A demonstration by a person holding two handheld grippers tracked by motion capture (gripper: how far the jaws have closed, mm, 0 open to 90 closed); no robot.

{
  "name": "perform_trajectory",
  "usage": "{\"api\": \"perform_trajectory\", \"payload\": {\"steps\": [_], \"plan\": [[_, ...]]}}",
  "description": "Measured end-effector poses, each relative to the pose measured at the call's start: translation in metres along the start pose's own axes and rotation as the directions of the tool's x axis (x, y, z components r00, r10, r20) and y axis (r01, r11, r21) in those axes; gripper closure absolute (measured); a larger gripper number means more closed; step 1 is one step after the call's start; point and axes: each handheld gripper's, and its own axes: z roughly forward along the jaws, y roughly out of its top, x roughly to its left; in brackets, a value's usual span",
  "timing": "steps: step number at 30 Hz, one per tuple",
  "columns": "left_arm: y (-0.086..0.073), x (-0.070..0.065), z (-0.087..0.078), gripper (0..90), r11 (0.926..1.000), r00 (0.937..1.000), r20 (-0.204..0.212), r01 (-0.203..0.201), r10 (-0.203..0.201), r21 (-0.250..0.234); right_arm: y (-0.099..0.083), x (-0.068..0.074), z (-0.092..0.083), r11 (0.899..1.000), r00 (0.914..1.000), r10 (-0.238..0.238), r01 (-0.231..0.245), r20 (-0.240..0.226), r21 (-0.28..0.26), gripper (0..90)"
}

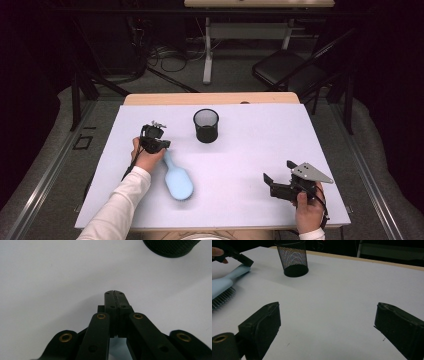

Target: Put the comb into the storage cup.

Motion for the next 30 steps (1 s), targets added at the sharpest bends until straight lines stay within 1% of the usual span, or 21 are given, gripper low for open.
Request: {"api": "perform_trajectory", "payload": {"steps": [2,5,11,13,16,19,20,23,30], "plan": [[-0.002,0.002,-0.001,90.0,0.9999,0.9999,0.0,0.014,-0.014,-0.003,0.0,0.0,0.0,1.0,1.0,-0.001,0.001,0.001,0.0,6.6],[-0.005,0.005,-0.003,90.0,0.9998,0.9998,0.002,0.019,-0.019,-0.003,0.0,0.0,0.0,1.0,1.0,0.0,0.0,0.002,-0.004,6.7],[-0.012,0.01,-0.01,90.0,0.9999,0.9999,-0.007,0.014,-0.014,0.009,0.0,0.0,0.001,1.0,1.0,-0.001,0.001,0.002,-0.001,6.8],[-0.015,0.011,-0.012,90.0,0.9999,0.9999,-0.015,0.0,0.0,0.016,0.0,0.0,0.001,1.0,1.0,-0.001,0.001,0.002,0.001,6.9],[-0.02,0.013,-0.014,90.0,0.9998,0.9998,-0.014,0.011,-0.011,0.016,0.0,0.0,0.0,1.0,1.0,-0.003,0.003,0.0,0.001,7.0],[-0.024,0.015,-0.016,90.0,0.9998,0.9998,-0.016,0.011,-0.011,0.017,0.0,0.001,0.001,1.0,1.0,0.001,-0.001,0.0,0.002,7.3],[-0.025,0.016,-0.018,90.0,0.9998,0.9998,-0.018,0.005,-0.005,0.02,0.0,0.001,0.001,1.0,1.0,-0.001,0.001,-0.001,0.004,7.3],[-0.03,0.017,-0.021,90.0,0.9998,0.9998,-0.017,0.01,-0.009,0.016,0.0,0.001,0.0,1.0,1.0,-0.001,0.001,-0.002,0.0,7.3],[-0.043,0.019,-0.029,90.0,0.9998,0.9997,-0.022,-0.011,0.012,0.019,0.0,0.0,0.0,1.0,1.0,0.004,-0.004,-0.002,-0.007,7.3]]}}
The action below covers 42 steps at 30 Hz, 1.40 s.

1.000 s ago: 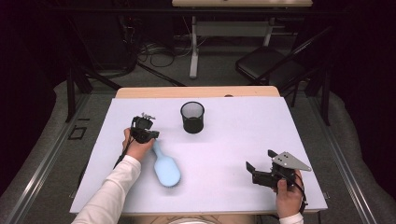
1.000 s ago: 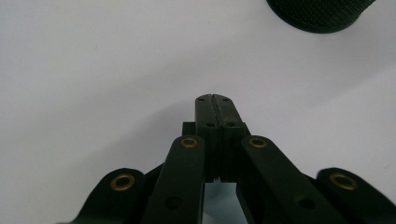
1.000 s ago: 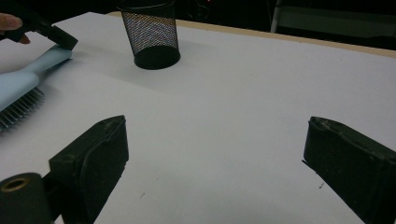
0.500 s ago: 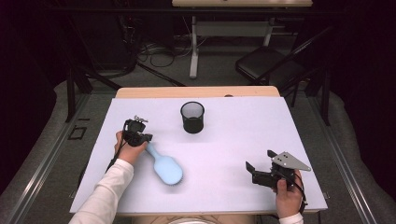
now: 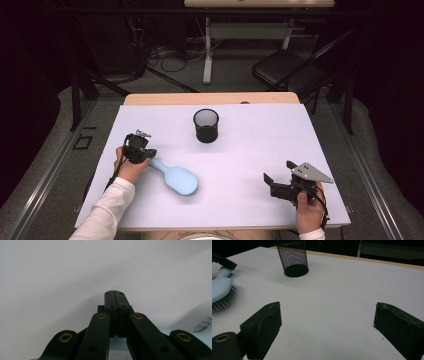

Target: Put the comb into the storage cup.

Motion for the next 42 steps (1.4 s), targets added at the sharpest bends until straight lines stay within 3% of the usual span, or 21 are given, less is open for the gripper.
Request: {"api": "perform_trajectory", "payload": {"steps": [19,42], "plan": [[-0.024,0.002,-0.016,90.0,0.9998,0.9998,0.014,-0.012,0.012,0.015,0.0,0.0,-0.001,1.0,1.0,-0.003,0.003,-0.001,0.006,7.5],[-0.048,-0.005,-0.033,90.0,0.993,0.994,0.038,-0.105,0.103,0.055,0.0,0.001,0.0,1.0,1.0,-0.008,0.008,-0.003,0.006,7.9]]}}
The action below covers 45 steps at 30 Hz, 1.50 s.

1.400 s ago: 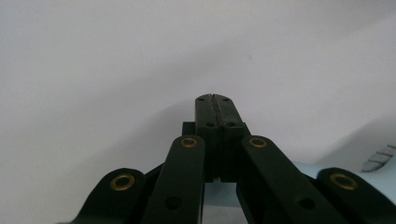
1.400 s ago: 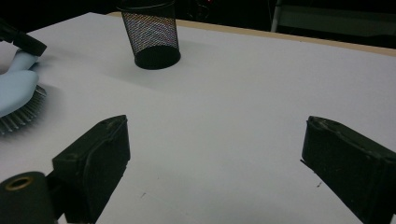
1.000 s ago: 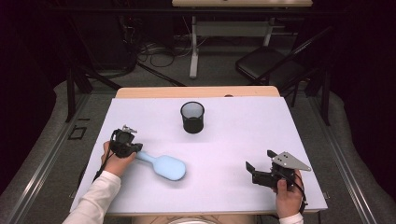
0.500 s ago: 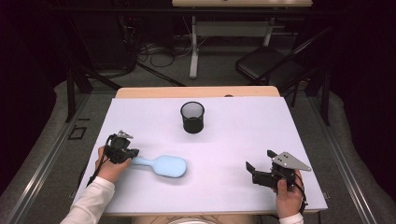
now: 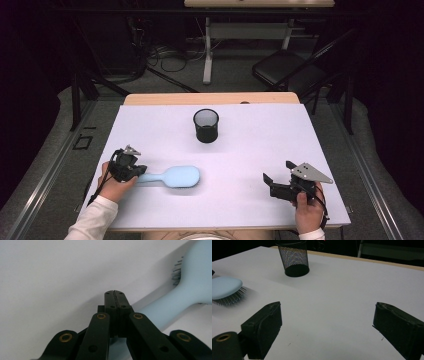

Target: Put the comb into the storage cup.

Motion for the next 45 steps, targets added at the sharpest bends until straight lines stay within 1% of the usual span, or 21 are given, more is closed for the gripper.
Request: {"api": "perform_trajectory", "payload": {"steps": [7,15,20,23,24,25,26,34,45], "plan": [[-0.005,-0.008,-0.003,90.0,0.9996,0.9996,0.005,-0.027,0.027,0.012,0.0,0.0,0.0,1.0,1.0,0.001,-0.001,0.0,-0.001,8.1],[-0.013,-0.014,-0.007,90.0,0.9992,0.9992,0.016,-0.038,0.038,0.012,0.0,0.0,0.0,1.0,1.0,-0.001,0.001,-0.001,0.0,8.1],[-0.016,-0.018,-0.009,90.0,0.9984,0.9985,0.019,-0.053,0.052,0.02,0.0,0.0,0.0,1.0,1.0,-0.001,0.001,-0.001,-0.001,8.2],[-0.018,-0.021,-0.009,90.0,0.9981,0.9979,0.027,-0.059,0.059,0.018,0.0,0.0,0.0,1.0,1.0,-0.003,0.003,-0.001,0.0,8.2],[-0.018,-0.021,-0.01,90.0,0.9979,0.9978,0.022,-0.062,0.062,0.019,0.0,0.0,0.0,1.0,1.0,-0.002,0.002,-0.001,0.0,8.2],[-0.019,-0.022,-0.01,90.0,0.9978,0.9978,0.021,-0.063,0.063,0.02,0.0,0.0,0.0,1.0,1.0,-0.003,0.003,0.0,0.0,8.2],[-0.019,-0.022,-0.01,90.0,0.9979,0.9977,0.03,-0.062,0.061,0.02,0.0,0.001,0.0,1.0,1.0,-0.002,0.002,0.0,0.0,8.2],[-0.021,-0.025,-0.011,90.0,0.9972,0.997,0.029,-0.072,0.071,0.022,0.0,0.001,0.0,1.0,1.0,-0.002,0.002,0.0,0.0,8.2],[-0.023,-0.026,-0.011,90.0,0.9973,0.9971,0.032,-0.07,0.069,0.022,0.0,0.001,0.0,1.0,1.0,0.0,0.0,0.0,-0.001,8.2]]}}
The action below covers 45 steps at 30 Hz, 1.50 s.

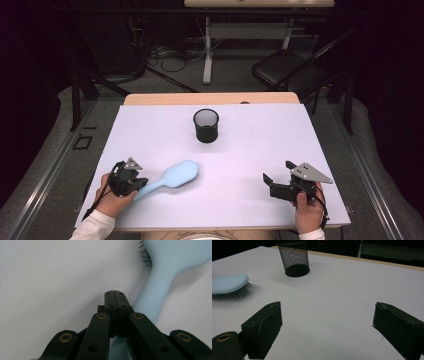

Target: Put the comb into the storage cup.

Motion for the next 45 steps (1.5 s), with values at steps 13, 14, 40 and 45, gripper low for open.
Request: {"api": "perform_trajectory", "payload": {"steps": [13,14,40,45], "plan": [[-0.002,0.005,-0.001,89.0,0.9994,0.9997,-0.006,0.024,-0.025,-0.023,0.0,0.0,0.0,1.0,1.0,-0.002,0.002,-0.001,0.002,8.1],[-0.002,0.006,-0.001,88.7,0.9993,0.9996,-0.007,0.027,-0.028,-0.027,0.0,0.0,0.0,1.0,1.0,-0.002,0.002,-0.001,0.002,8.2],[-0.002,0.01,-0.012,71.7,0.9922,0.998,-0.029,0.053,-0.056,-0.113,0.0,0.0,0.001,1.0,1.0,0.001,-0.001,-0.004,0.004,8.2],[-0.002,0.011,-0.013,66.4,0.9911,0.9976,-0.027,0.06,-0.064,-0.119,0.0,0.0,0.001,1.0,1.0,0.001,-0.001,-0.004,0.006,8.2]]}}
